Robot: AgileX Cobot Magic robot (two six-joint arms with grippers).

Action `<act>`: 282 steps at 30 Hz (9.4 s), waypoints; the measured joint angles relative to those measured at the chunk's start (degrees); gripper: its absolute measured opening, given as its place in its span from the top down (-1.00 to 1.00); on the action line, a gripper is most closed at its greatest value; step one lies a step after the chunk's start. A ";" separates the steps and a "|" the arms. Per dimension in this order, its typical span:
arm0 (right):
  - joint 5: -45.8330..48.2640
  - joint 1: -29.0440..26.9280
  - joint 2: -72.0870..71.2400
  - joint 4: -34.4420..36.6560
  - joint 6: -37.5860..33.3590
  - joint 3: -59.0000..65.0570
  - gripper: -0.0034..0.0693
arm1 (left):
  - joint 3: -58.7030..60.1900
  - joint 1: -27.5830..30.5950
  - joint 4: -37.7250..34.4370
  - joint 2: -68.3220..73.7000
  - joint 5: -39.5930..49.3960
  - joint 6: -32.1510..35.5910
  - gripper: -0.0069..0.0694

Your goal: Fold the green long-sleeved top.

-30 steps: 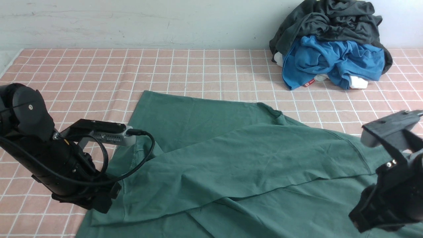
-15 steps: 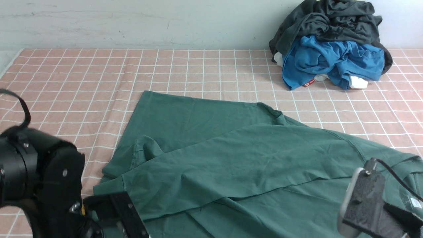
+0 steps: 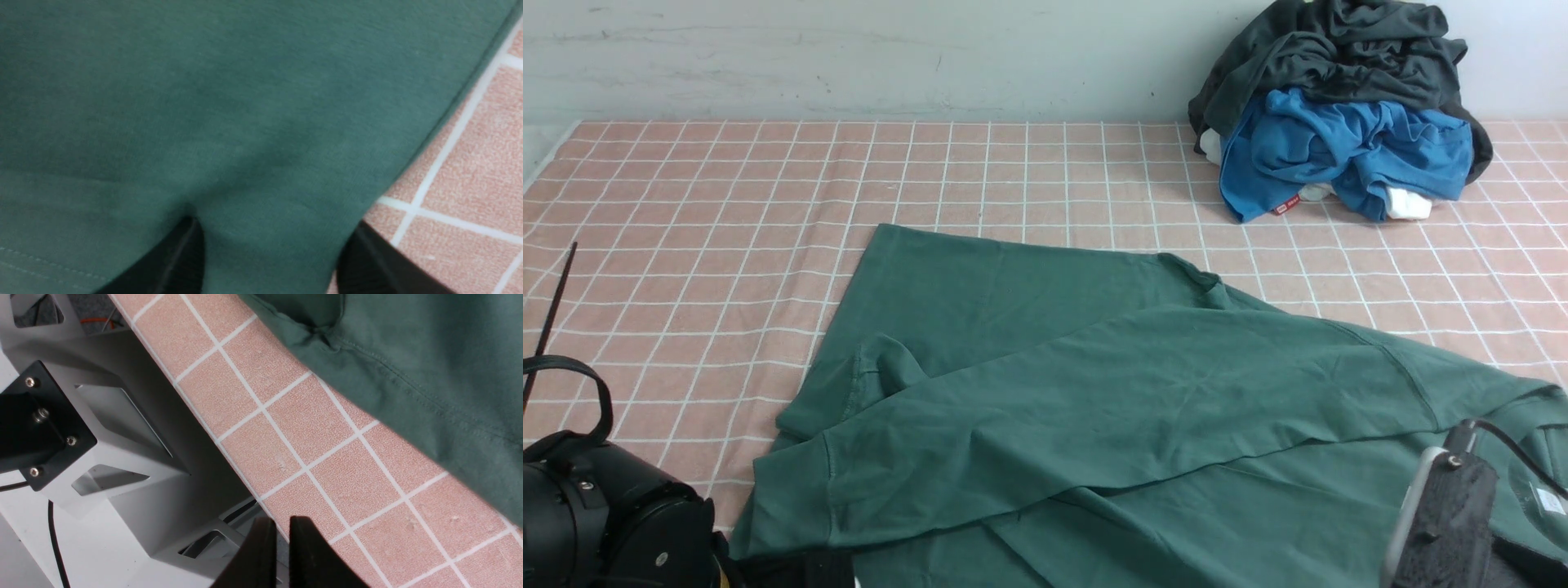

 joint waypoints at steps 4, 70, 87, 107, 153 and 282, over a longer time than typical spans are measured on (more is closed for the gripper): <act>0.00 0.00 -0.06 -0.12 0.17 0.09 0.79 | 0.00 -0.11 0.40 0.00 -0.50 -0.64 0.12; -18.13 -6.16 17.90 -32.25 -14.66 -1.24 0.91 | -19.73 3.69 -0.22 -7.83 13.40 -17.89 0.80; -19.93 -33.13 39.72 -14.92 -27.48 -35.05 0.91 | -67.40 14.35 1.27 26.61 15.45 -8.53 0.77; -32.26 -35.58 61.41 -21.15 -7.19 -49.44 0.37 | -80.84 19.09 5.48 47.91 -4.01 -16.63 0.02; -36.15 -56.54 46.38 -16.26 18.81 -19.66 -0.50 | -57.60 24.07 -11.83 39.23 16.16 -28.17 0.83; -31.60 -11.18 -19.21 -3.86 -4.59 -5.92 0.94 | 2.79 24.65 -12.36 -70.64 0.59 -28.17 0.83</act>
